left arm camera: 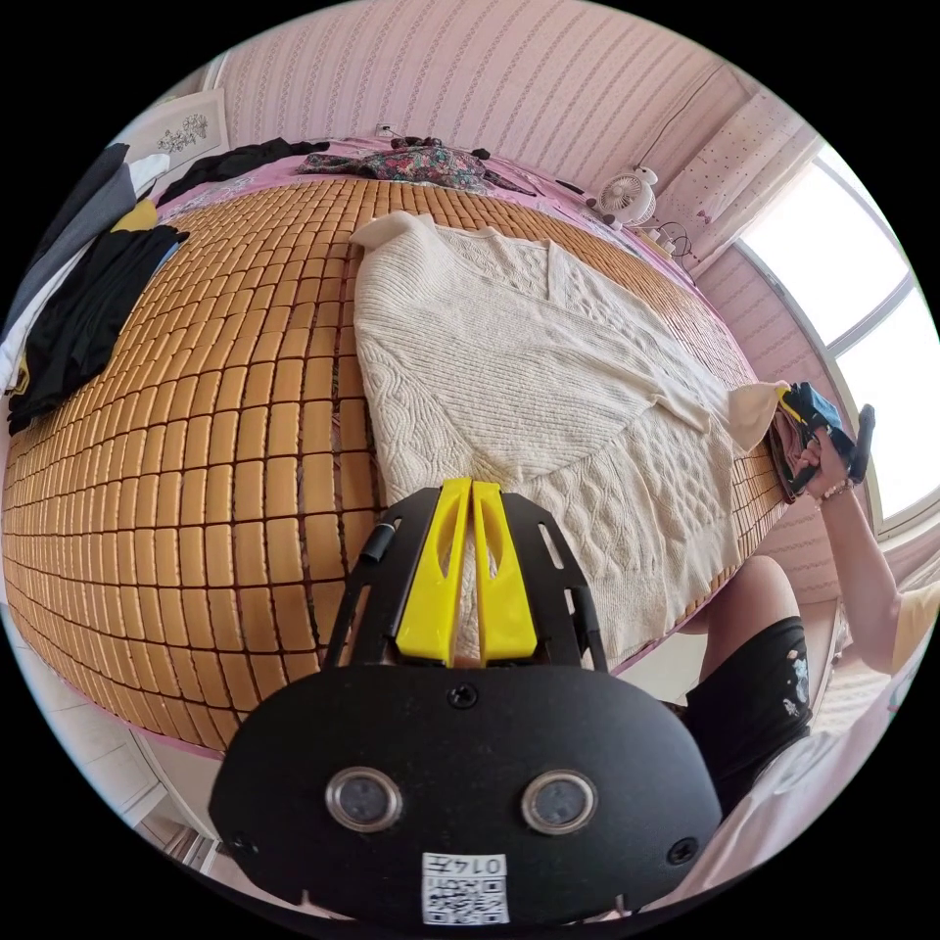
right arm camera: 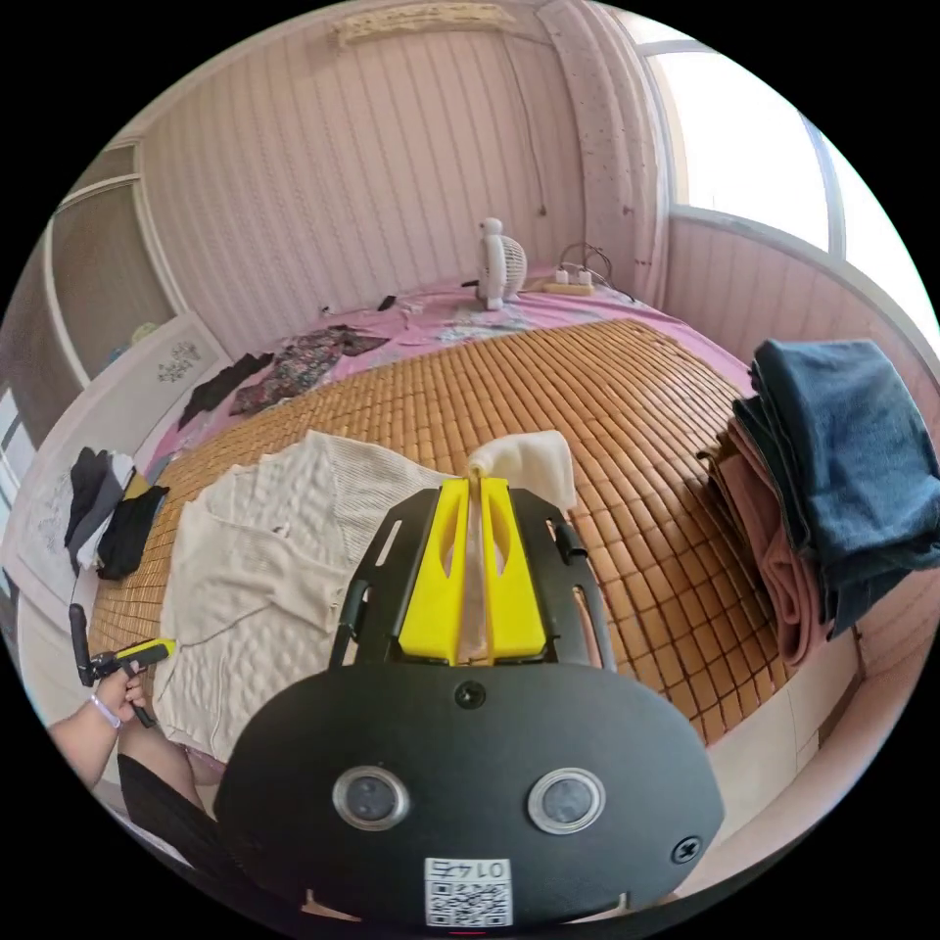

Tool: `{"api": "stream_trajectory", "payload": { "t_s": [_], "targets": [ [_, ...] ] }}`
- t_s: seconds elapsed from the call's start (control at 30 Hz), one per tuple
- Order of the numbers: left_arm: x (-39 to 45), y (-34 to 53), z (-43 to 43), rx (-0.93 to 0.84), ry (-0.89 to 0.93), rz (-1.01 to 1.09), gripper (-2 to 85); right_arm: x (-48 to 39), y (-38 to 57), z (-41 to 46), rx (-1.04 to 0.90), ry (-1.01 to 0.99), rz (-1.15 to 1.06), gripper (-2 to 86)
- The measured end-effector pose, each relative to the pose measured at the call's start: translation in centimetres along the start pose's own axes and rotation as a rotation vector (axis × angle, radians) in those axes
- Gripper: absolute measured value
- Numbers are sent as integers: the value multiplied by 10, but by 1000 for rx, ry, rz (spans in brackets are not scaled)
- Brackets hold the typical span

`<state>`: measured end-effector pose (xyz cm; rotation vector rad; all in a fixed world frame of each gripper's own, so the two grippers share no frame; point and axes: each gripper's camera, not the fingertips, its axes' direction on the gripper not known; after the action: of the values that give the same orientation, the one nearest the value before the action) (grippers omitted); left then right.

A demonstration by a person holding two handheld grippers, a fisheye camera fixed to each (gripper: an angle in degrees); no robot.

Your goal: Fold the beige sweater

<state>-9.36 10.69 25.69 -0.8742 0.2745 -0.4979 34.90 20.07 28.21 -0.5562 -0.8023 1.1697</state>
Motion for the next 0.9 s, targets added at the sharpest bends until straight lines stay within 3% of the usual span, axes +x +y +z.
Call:
{"api": "stream_trajectory", "payload": {
  "t_s": [0.13, 0.23, 0.3, 0.5, 0.7, 0.8, 0.9],
  "targets": [
    [-5, 3, -13, 41, 30, -34, 10, -99, 0, -29, 119, -307, -257, 70],
    [-7, 4, -31, 91, 55, -37, 22, -166, 29, -8, -35, -524, -489, 76],
    [-8, 2, -39, 106, 61, -30, 29, -183, 52, 17, -186, -521, -515, 75],
    [-8, -20, -28, 66, 115, 12, 49, -158, 79, 27, -318, -543, -425, 72],
    [6, -67, 0, 100, 89, -6, 49, -127, 87, 27, -377, -498, -331, 61],
    [9, -89, 32, -23, 32, -21, 27, -120, 87, 27, -383, -499, -292, 58],
    [23, -97, 23, -25, 15, 47, 5, -118, 84, 22, -344, -475, -286, 57]
  ]
}}
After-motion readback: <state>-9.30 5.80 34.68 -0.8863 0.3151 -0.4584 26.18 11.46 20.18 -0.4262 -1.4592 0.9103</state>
